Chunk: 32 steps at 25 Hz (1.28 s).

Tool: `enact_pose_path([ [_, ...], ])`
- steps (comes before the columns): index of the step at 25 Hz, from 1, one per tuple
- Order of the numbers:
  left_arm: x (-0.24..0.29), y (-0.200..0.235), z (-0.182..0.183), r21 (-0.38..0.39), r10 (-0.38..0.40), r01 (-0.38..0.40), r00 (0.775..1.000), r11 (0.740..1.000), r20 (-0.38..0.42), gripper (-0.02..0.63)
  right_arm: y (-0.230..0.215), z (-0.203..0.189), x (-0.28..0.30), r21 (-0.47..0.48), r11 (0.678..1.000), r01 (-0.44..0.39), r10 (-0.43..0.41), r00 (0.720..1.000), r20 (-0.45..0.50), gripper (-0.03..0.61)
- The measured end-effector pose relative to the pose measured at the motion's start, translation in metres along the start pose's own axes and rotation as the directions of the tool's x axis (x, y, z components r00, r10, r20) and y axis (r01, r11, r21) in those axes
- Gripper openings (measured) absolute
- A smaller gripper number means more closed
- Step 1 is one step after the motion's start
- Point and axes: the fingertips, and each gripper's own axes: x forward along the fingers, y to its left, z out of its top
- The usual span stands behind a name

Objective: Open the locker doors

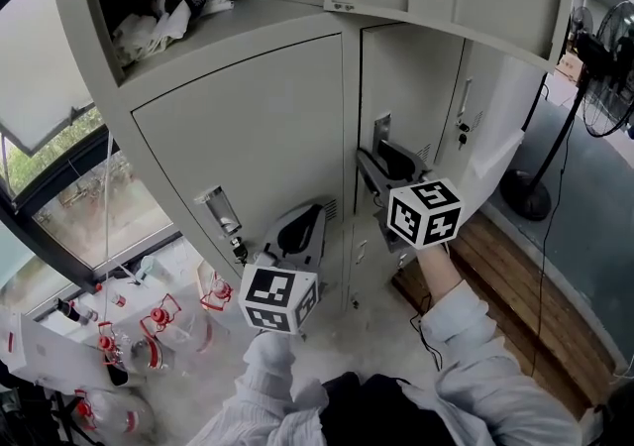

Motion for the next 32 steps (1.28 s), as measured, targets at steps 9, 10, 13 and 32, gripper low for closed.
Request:
enact_pose_path([
  [9,0.012,-0.019,-0.002,-0.010,-0.023,0.023,1.000,1.000,-0.008,0.012,-0.005,0.001,-0.023,-0.013,1.000,-0.008,0.008,1.000,0.012,0.134],
  [10,0.014,-0.021,-0.002,-0.010,-0.023,0.023,1.000,1.000,-0.009,0.014,-0.006,0.001,-0.025,-0.021,1.000,-0.010,0.010,1.000,0.011,0.125],
  [13,0.019,-0.030,-0.002,-0.012,-0.016,0.016,1.000,1.000,-0.015,0.014,-0.008,0.001,-0.034,-0.024,0.999,-0.031,0.031,0.999,0.009,0.117],
  [32,0.027,-0.105,0.007,-0.037,0.094,-0.095,0.995,0.995,-0.027,0.014,-0.033,0.008,-0.108,0.020,0.976,-0.215,0.215,0.977,0.002,0.121],
])
